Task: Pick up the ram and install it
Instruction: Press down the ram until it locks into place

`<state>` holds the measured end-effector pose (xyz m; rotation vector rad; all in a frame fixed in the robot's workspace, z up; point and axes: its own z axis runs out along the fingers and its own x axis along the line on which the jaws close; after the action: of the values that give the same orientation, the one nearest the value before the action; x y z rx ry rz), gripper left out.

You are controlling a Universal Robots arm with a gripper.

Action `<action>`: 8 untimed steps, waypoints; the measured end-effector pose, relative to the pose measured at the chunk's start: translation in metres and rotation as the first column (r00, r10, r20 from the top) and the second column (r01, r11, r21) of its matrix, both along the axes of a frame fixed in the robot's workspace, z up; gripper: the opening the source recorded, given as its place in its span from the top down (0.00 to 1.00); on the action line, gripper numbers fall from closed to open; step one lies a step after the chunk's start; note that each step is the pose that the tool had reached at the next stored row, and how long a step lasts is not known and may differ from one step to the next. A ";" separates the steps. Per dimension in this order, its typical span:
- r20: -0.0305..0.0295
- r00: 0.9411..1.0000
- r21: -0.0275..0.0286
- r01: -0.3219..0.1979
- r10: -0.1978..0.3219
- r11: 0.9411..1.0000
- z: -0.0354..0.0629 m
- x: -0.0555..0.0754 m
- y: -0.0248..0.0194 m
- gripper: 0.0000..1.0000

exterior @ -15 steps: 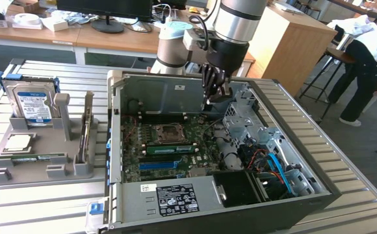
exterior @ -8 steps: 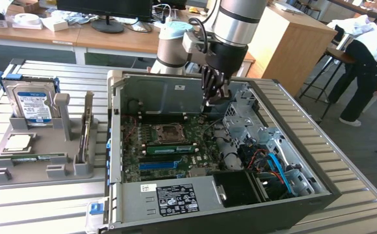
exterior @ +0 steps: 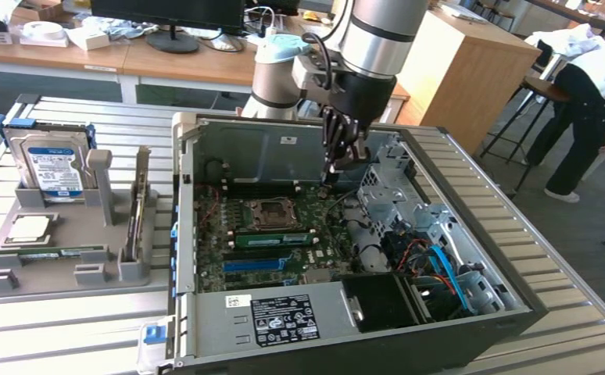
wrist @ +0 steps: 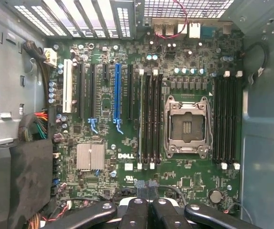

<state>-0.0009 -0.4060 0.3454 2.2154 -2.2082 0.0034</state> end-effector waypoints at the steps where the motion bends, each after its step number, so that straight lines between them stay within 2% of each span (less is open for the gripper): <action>1: 0.000 1.000 0.000 0.000 0.000 1.000 -0.0005 0.000 0.0000 0.90; 8: 0.000 1.000 0.000 0.000 0.000 1.000 -0.0035 0.000 0.0000 0.90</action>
<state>-0.0009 -0.4060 0.3420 2.2153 -2.2084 0.0034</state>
